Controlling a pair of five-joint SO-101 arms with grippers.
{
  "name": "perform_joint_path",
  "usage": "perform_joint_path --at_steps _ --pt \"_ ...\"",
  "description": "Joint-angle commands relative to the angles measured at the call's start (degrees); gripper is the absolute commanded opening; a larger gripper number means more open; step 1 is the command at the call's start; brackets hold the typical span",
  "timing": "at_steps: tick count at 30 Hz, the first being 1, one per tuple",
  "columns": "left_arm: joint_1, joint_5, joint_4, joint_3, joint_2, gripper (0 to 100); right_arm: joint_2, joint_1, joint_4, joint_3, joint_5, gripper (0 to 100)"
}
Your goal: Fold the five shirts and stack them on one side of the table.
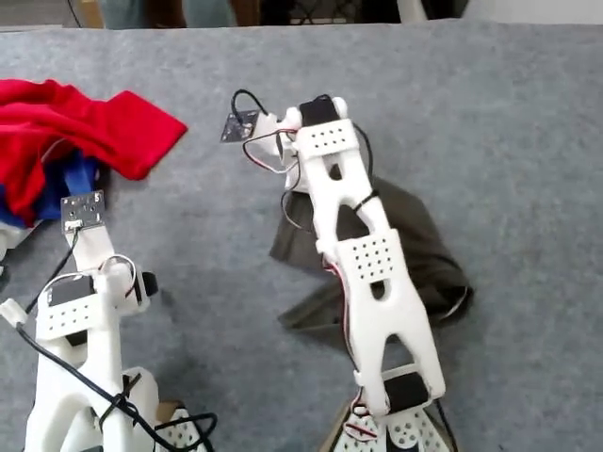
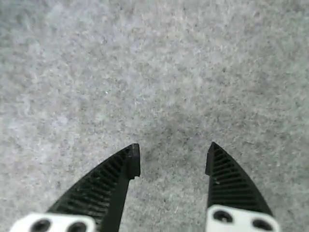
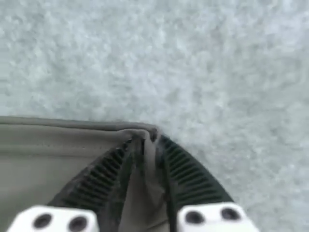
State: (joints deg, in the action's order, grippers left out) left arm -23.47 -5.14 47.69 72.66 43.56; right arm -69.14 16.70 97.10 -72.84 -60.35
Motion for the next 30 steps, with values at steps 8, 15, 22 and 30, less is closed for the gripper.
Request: perform_joint_path --at_steps 8,15,22,30 --pt "0.66 0.26 -0.53 -0.66 0.97 24 7.25 -2.46 4.04 -23.34 12.57 1.5" --pt "0.75 0.26 0.53 -2.15 1.05 24 30.64 -6.24 -0.18 -22.73 21.89 1.5" --pt "7.96 0.35 15.74 -19.47 1.05 24 52.53 -11.96 -4.75 -22.29 22.24 1.5" --pt "30.90 0.35 26.99 -38.55 0.35 24 64.04 -27.16 -4.40 -16.66 18.55 1.5"
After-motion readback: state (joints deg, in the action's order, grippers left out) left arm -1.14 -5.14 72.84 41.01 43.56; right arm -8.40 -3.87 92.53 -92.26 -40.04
